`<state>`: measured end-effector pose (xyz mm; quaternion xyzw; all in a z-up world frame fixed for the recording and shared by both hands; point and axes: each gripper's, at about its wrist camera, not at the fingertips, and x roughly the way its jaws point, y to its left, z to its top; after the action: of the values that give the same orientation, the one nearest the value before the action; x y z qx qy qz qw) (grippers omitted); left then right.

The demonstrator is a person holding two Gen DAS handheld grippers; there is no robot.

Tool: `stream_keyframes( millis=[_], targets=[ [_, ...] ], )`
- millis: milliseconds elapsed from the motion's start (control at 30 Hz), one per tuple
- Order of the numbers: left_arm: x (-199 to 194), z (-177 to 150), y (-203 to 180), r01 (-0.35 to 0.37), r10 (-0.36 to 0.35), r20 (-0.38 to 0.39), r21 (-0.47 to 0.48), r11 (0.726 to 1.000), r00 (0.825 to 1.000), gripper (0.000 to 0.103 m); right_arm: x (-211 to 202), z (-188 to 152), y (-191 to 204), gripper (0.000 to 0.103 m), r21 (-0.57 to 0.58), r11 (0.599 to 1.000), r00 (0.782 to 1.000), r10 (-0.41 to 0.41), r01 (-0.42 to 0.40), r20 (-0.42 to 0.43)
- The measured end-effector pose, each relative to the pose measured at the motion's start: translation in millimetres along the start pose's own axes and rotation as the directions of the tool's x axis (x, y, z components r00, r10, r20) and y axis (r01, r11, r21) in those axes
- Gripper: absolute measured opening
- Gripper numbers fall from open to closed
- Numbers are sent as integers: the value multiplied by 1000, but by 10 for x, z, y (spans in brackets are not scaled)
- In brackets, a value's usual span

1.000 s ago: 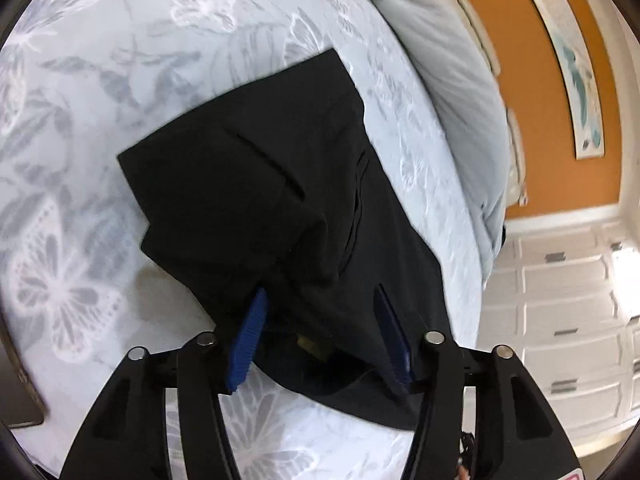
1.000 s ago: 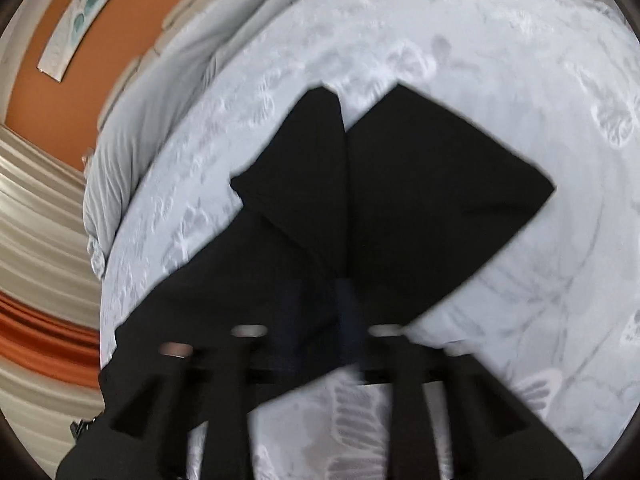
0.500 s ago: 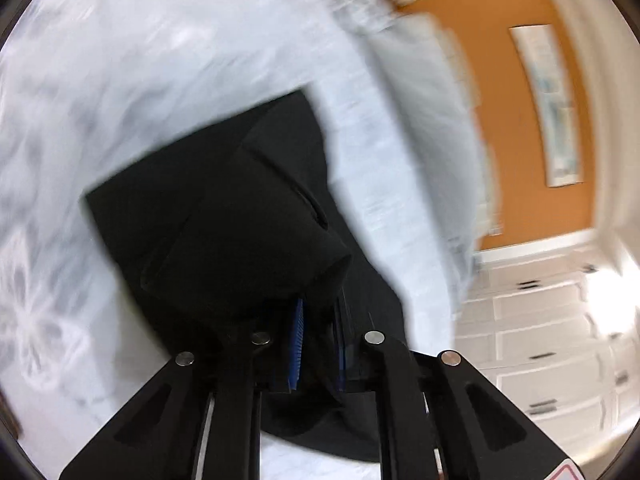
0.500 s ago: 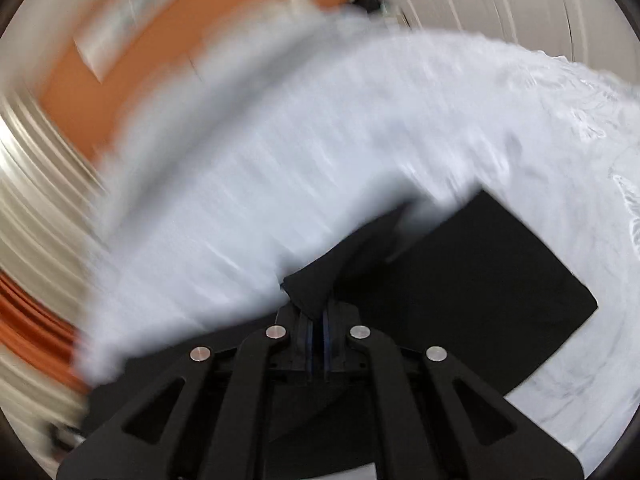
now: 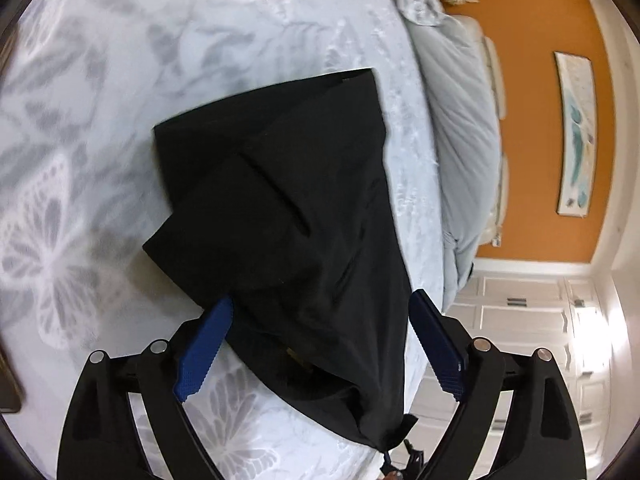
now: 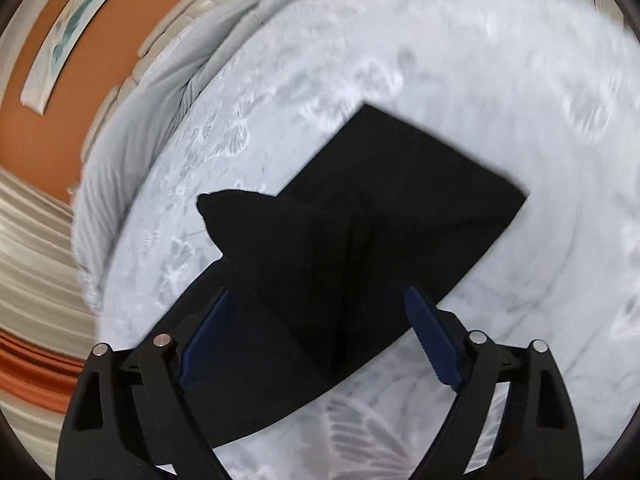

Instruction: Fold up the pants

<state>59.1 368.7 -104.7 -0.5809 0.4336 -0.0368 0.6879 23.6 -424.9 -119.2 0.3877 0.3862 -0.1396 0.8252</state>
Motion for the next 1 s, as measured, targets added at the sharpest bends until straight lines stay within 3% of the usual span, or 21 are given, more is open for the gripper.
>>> stream_keyframes(
  millis=[100,233,367,433,533,567,600,633,667,700,733,767,800,867,900,933,1000],
  targets=[
    [39,27,21,24,-24,13,-31,999,1000,87,-44,-44,208,84,-132,985,993,-107,113,50],
    [68,46,29,62,-62,8,-61,996,998,87,-222,-125,518,83,-303,915,959,-223,268,175],
    [204,-12,-4,87,-92,-57,-84,993,994,87,-218,-111,507,83,-367,874,944,-259,319,204],
    [329,-40,-47,89,-97,-98,-83,993,990,87,-132,-109,514,83,-403,859,947,-263,316,182],
    [473,-58,-100,66,-73,-102,-74,995,992,83,46,-163,654,83,-498,802,944,-272,329,186],
    [500,-60,-138,61,-66,-89,-56,997,994,77,135,-190,729,77,-539,766,936,-277,351,215],
    [523,-56,-201,45,-47,-79,-22,999,996,55,222,-189,774,28,-565,744,934,-276,356,226],
    [555,-46,-270,14,-13,-68,18,1000,998,32,339,-149,794,1,-572,740,935,-293,354,200],
    [582,-40,-323,-1,3,-55,45,999,999,19,429,-31,751,1,-508,795,943,-295,330,151],
    [576,-21,-416,16,-14,-26,74,997,1000,7,363,67,722,1,-436,861,965,-223,263,141],
    [529,-9,-523,72,-72,-3,102,992,997,6,205,171,729,1,-370,911,979,-130,181,158],
    [418,-20,-709,155,-161,27,166,974,987,5,-155,302,767,1,-304,951,975,23,47,223],
    [286,-57,-884,207,-226,53,241,948,973,5,-441,374,776,1,-277,959,950,145,-66,275],
    [46,-138,-1093,273,-324,86,365,890,942,5,-945,486,623,1,-226,942,873,318,-248,370],
    [-25,-149,-1105,250,-322,116,408,878,940,6,-960,503,504,1,-202,945,869,317,-257,379],
    [-13,-120,-1030,200,-275,139,401,894,951,6,-826,523,234,1,-124,968,899,248,-217,361],
    [190,23,-642,93,-122,94,264,960,988,6,-380,490,-267,1,47,982,959,168,-183,227]
  ],
)
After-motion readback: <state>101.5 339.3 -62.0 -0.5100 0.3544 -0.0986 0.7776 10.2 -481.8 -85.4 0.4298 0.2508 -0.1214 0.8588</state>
